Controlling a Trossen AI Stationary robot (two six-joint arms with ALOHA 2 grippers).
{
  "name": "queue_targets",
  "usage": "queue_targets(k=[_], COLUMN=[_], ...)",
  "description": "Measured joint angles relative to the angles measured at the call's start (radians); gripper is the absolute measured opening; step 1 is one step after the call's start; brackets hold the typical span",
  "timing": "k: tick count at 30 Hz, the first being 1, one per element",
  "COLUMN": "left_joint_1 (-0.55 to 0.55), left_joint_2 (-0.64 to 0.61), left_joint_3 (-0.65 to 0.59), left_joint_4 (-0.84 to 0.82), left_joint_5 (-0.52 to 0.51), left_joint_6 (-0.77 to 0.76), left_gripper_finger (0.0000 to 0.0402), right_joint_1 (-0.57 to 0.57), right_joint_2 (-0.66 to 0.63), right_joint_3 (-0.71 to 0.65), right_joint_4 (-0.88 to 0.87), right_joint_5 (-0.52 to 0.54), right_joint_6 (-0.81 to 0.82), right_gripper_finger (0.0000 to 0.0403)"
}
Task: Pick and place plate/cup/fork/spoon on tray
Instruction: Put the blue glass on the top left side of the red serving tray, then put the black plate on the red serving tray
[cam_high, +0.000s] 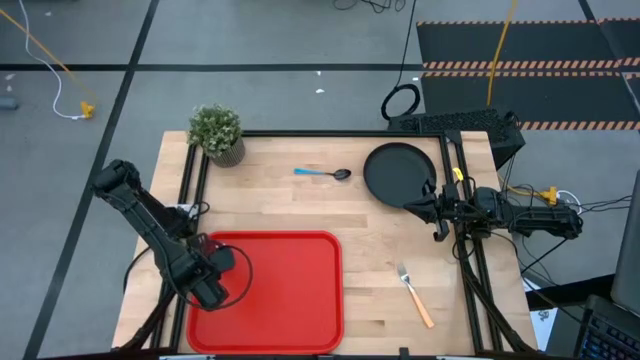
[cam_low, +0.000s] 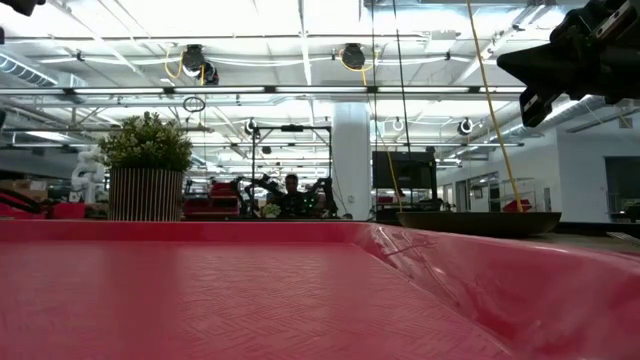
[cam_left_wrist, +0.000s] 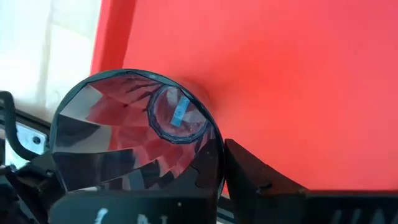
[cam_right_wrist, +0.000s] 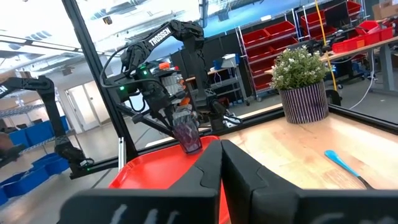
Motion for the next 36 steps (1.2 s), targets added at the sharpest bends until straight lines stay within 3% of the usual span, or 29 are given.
queue_targets(k=[4,10,19,33,36], left_joint_1=[0.0,0.0,0.0,0.0,0.0], left_joint_2=[0.0,0.0,0.0,0.0,0.0], left_joint_3=[0.0,0.0,-0.035,-0.08,-0.08], left_joint_4=[-0.019,-0.073,-0.06,-0.069,-0.076], left_joint_5=[-0.013,-0.052,-0.083,-0.067,-0.067], left_joint_6=[0.002,-0.003,-0.021,-0.028,-0.028], left_gripper_finger=[0.0009,0.0029,0.0011,0.0118,0.0134], right_joint_1=[0.0,0.0,0.0,0.0,0.001], right_joint_2=[0.0,0.0,0.0,0.0,0.0], right_joint_3=[0.0,0.0,0.0,0.0,0.0], right_joint_4=[0.0,0.0,0.0,0.0,0.0], right_joint_5=[0.0,0.0,0.0,0.0,0.0], right_joint_6=[-0.002,-0.002,-0.002,0.006,0.177], right_gripper_finger=[0.0,0.0,0.0,0.0,0.0])
